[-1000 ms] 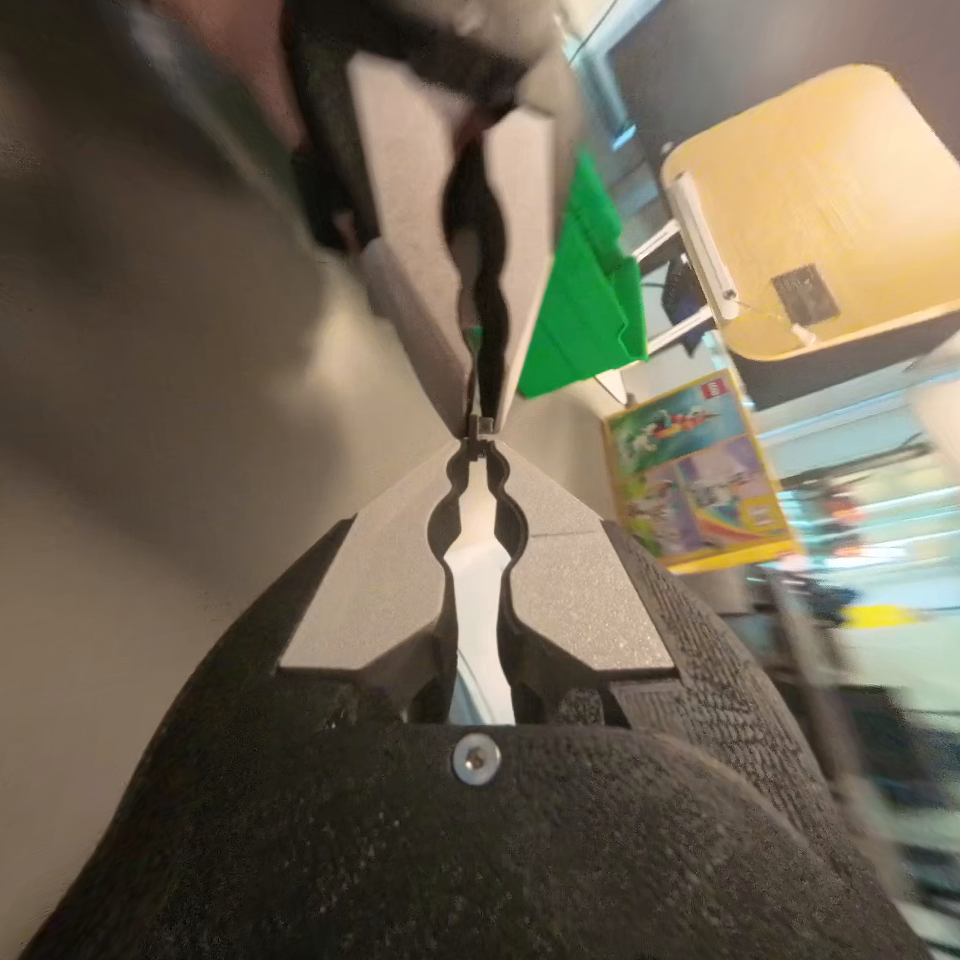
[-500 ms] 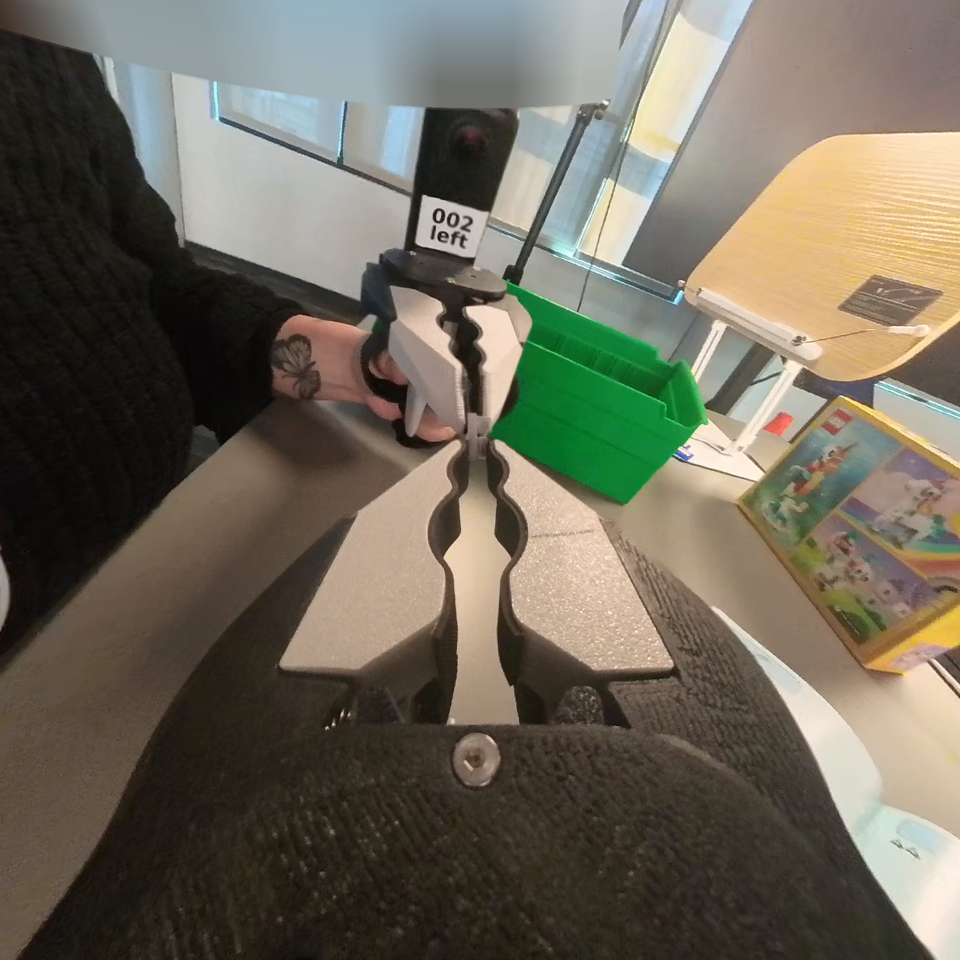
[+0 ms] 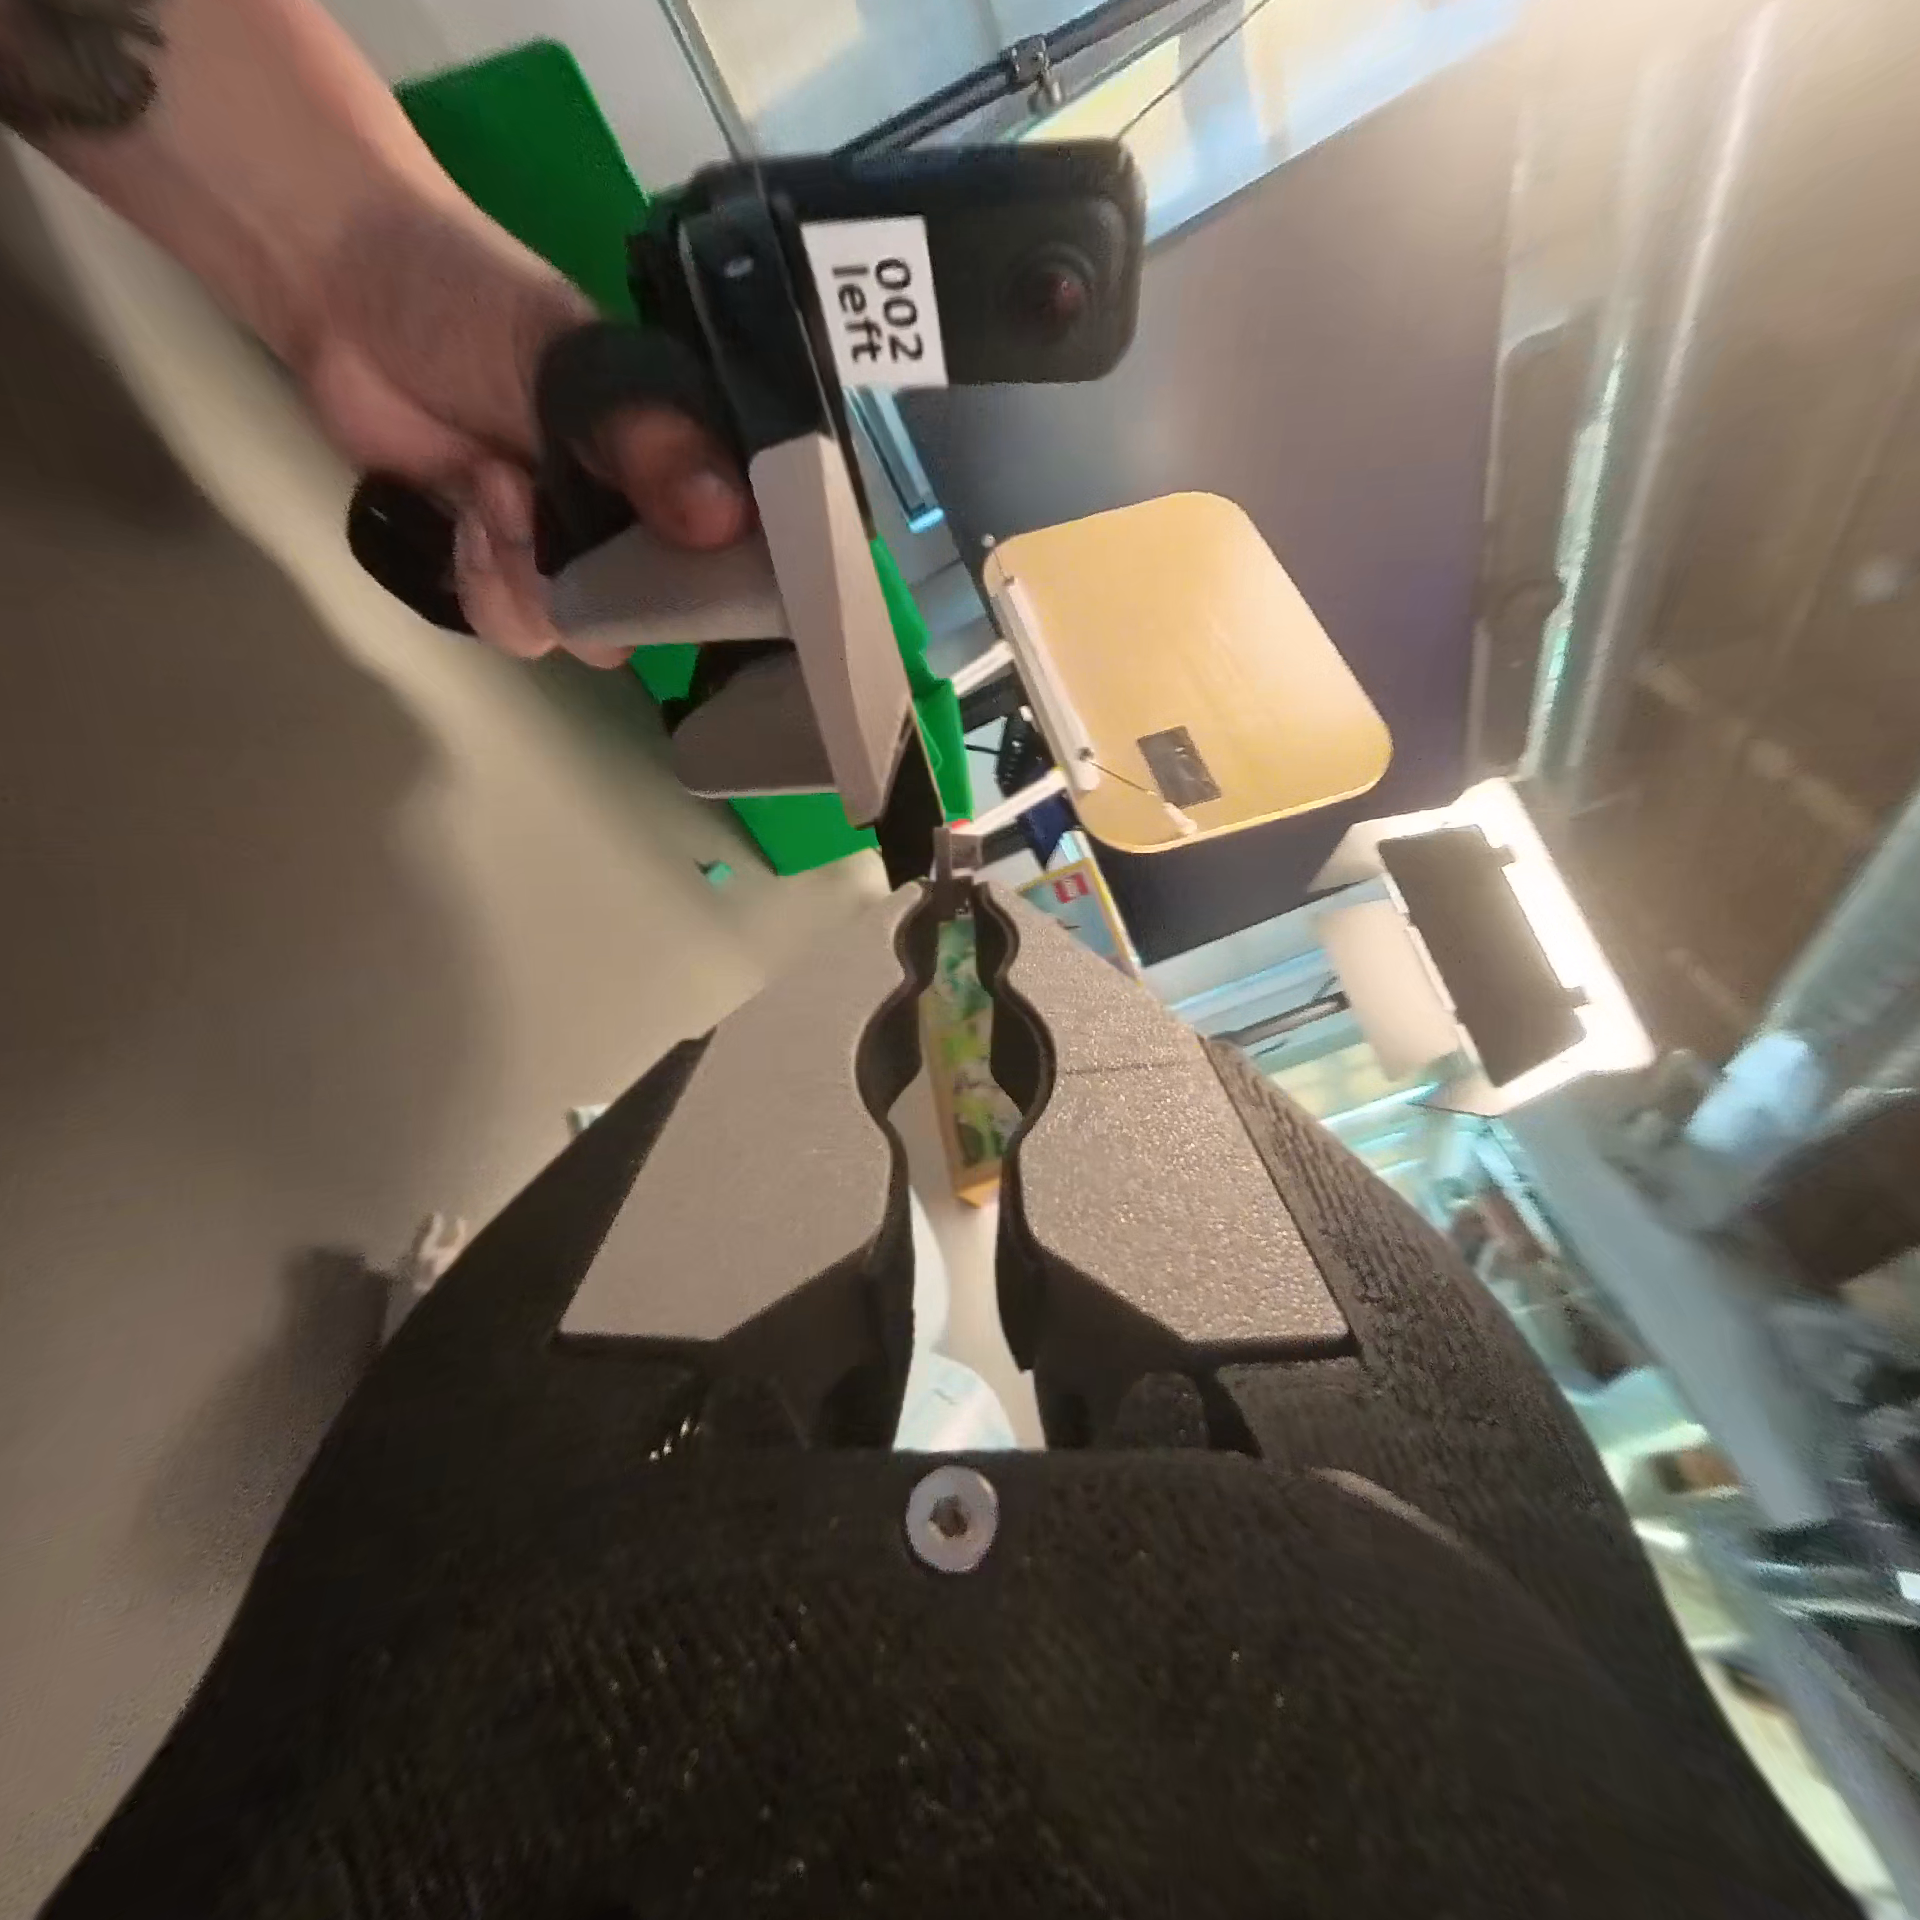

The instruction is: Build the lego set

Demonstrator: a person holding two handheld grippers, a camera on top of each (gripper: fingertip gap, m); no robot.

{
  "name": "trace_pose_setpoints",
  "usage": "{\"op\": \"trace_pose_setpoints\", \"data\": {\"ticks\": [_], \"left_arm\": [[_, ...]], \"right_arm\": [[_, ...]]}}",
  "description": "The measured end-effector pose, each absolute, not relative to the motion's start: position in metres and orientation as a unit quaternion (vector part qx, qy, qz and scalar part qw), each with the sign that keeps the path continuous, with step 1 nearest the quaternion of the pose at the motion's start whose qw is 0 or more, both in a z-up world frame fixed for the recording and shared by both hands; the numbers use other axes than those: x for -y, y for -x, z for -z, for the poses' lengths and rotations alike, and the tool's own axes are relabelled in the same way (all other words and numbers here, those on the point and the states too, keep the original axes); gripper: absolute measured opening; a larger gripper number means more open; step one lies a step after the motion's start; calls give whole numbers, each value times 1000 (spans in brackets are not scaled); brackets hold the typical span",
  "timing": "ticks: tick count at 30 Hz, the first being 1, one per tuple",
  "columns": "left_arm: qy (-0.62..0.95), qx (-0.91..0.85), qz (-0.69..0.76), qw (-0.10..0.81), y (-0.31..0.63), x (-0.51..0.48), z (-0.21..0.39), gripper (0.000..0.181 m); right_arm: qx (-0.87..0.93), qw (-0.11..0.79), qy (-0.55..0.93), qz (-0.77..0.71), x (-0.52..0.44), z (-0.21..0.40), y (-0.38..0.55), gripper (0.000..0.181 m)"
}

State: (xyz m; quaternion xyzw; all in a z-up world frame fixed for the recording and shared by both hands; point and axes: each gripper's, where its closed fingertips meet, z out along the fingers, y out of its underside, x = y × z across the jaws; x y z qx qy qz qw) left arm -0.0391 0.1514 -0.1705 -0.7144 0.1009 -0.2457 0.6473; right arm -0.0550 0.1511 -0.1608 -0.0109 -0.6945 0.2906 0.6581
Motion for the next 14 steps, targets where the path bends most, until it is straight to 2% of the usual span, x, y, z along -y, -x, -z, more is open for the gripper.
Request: {"op": "trace_pose_setpoints", "data": {"ticks": [4,8,10,14], "left_arm": [[721,-107,209,652,37,-155,172,32],[745,-106,188,632,35,-159,182,39],[759,-101,160,623,41,-160,188,26],[773,-89,173,603,44,-156,196,23]], "right_arm": [[691,688,-18,-220,-155,167,58,4],[690,706,-45,-153,-157,176,62,4],[693,706,-56,-136,-155,181,63,4],[704,691,-44,-157,-152,189,64,4]]}}
